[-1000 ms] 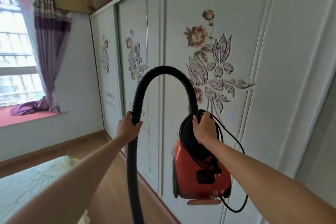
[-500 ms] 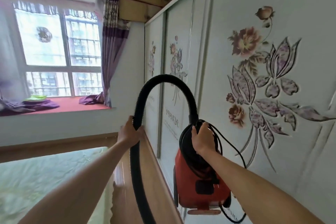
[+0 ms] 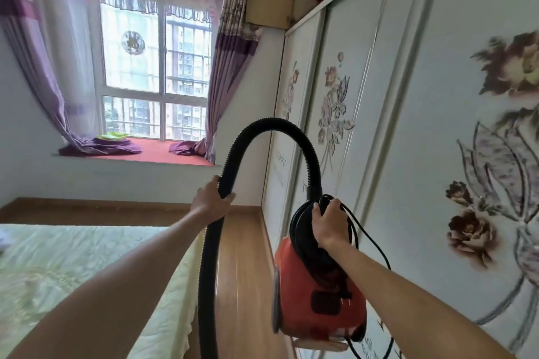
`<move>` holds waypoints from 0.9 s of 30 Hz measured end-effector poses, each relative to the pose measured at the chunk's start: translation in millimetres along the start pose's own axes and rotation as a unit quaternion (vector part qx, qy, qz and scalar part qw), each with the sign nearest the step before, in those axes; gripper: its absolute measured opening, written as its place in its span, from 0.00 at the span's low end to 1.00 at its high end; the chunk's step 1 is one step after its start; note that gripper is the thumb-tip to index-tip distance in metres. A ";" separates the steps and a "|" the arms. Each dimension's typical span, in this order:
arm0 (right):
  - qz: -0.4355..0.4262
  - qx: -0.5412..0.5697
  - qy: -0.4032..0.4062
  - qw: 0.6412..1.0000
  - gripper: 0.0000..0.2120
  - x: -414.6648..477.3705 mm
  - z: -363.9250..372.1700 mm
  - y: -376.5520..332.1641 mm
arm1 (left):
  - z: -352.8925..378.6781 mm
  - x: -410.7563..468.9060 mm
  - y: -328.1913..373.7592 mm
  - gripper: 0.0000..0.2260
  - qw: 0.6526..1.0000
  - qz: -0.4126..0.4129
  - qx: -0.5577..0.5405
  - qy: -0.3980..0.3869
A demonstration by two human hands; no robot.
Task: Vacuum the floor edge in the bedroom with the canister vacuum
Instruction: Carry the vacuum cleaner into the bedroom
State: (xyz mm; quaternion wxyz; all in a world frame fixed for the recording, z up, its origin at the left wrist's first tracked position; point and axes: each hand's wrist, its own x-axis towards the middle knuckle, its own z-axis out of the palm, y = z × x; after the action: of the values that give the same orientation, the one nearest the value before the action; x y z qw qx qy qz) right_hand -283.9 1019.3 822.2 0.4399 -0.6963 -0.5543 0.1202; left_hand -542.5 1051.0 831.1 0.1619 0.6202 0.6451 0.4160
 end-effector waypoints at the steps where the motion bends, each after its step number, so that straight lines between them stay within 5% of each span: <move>1: -0.001 0.001 -0.004 1.000 0.19 14.7 12.2 -1.2 | 1.2 15.1 -5.6 0.21 1.000 -0.006 -0.001 0.006; 27: -0.022 0.016 -0.024 0.999 0.22 293.9 224.1 -32.7 | 46.3 288.6 -105.9 0.21 0.998 -0.040 0.028 0.029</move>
State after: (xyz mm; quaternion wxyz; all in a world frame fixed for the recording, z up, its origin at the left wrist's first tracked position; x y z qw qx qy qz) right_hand -347.7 1384.7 809.9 0.4398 -0.6740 -0.5778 0.1359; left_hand -630.9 1348.6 813.8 0.1424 0.5856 0.6851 0.4092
